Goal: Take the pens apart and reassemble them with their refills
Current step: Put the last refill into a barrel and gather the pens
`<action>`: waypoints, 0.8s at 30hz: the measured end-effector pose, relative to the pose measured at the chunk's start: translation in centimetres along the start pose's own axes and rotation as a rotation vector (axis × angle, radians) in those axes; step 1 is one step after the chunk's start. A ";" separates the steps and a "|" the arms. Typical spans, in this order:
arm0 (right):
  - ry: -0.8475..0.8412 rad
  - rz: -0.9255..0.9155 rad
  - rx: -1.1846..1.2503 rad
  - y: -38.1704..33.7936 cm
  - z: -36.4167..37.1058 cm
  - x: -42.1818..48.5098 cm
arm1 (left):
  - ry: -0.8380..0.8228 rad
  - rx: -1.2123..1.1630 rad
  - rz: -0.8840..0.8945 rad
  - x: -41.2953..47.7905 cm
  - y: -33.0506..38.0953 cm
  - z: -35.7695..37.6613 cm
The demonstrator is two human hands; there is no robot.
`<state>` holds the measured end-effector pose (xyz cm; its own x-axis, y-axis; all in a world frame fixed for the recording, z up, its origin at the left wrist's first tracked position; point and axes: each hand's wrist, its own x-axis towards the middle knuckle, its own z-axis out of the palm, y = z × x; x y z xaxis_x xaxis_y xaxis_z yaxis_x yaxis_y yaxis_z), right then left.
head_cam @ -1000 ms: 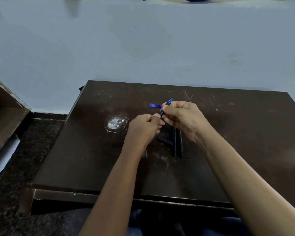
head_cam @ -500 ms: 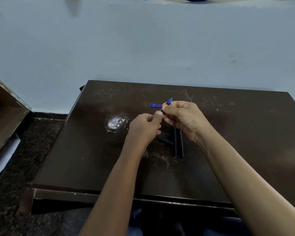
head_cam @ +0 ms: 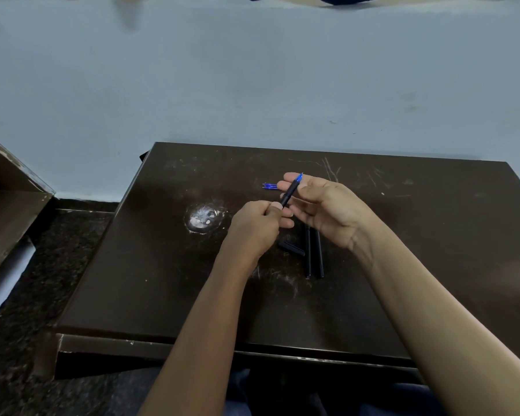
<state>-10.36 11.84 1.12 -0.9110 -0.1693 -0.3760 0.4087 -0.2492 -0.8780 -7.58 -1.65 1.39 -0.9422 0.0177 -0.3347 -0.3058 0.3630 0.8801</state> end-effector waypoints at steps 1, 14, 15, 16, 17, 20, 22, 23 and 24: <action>-0.009 0.003 0.012 0.0 0.0 0.0 | -0.002 0.001 0.000 0.0 0.0 0.0; -0.040 0.016 0.070 0.0 0.0 -0.1 | 0.014 0.015 0.028 0.2 -0.2 0.1; -0.018 0.003 0.050 0.1 0.1 -0.1 | 0.016 0.013 0.030 0.1 -0.1 0.1; 0.008 -0.004 0.042 0.2 0.1 0.0 | 0.019 0.009 0.031 0.1 -0.1 0.1; 0.025 -0.007 0.046 0.3 0.1 0.0 | 0.022 0.003 0.031 0.1 -0.1 0.1; 0.001 0.004 0.116 0.3 0.0 0.1 | 0.022 -0.004 0.022 0.2 -0.1 0.2; -0.065 0.016 0.162 0.1 -0.1 0.2 | 0.013 -0.005 0.014 0.2 0.0 0.2; -0.098 0.017 0.166 0.0 0.0 0.1 | 0.008 -0.004 0.011 0.2 0.0 0.2; -0.119 0.014 0.166 -0.1 0.0 0.1 | 0.002 -0.002 0.011 0.1 0.1 0.2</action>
<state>-10.46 11.83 1.15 -0.8963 -0.2828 -0.3416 0.4337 -0.3982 -0.8083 -7.67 -1.44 1.38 -0.9457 0.0196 -0.3245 -0.2960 0.3609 0.8844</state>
